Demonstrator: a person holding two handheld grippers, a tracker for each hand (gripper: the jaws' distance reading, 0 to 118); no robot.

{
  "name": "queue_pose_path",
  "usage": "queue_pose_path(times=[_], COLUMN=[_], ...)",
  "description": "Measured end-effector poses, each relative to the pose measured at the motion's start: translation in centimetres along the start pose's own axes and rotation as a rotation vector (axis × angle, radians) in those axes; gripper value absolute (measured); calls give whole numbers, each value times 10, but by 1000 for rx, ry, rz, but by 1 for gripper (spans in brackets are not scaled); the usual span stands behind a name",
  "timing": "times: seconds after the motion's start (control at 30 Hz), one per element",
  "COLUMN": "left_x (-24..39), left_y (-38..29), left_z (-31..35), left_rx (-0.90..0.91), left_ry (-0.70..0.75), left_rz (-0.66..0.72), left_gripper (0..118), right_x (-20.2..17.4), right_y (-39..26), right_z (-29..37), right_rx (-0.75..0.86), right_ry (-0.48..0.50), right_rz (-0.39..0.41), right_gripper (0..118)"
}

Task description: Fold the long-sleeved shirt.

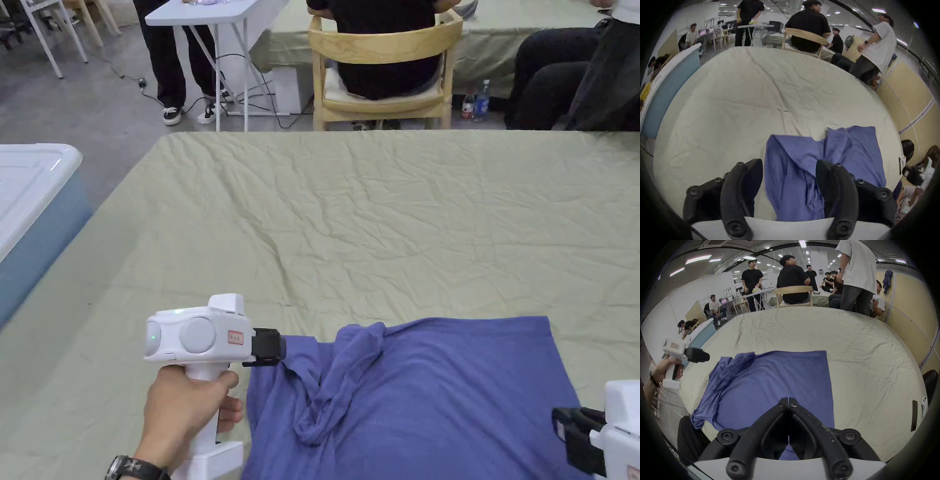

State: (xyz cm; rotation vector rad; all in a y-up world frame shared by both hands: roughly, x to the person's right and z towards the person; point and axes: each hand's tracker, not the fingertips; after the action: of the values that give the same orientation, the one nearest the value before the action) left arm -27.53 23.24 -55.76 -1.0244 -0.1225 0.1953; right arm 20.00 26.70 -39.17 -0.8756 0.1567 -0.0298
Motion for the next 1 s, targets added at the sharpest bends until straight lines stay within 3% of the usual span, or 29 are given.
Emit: queue_pose_path(times=[0.33,0.47,0.57,0.63,0.67,0.87,1.0], left_x=[-10,2,8,9,9,5,1], left_y=[20,19,11,7,4,-2,-2], left_z=[-124,-116,-106,-100,-98,-103,-108], left_rx=[-166,-137,-107,-39,-29,-38,-55], left_ry=[81,85,101,122,90,100,95], left_rz=[-68,-82,-115,-152,-145,-121,-110], left_gripper=[72,71,57,12,5,4,4], right_x=[7,7,6,4,4,14,40], right_y=[4,0,-2,-3,-3,21,69], right_z=[-46,-51,-58,-57,-57,-56,-71], right_rx=[-82,-95,-103,-103,-103,-73,-52], right_ry=[-19,-22,-14,-9,-5,-23,-29], right_rz=[4,4,-3,-4,-4,16,38], right_gripper=[1,1,1,1,1,1,2])
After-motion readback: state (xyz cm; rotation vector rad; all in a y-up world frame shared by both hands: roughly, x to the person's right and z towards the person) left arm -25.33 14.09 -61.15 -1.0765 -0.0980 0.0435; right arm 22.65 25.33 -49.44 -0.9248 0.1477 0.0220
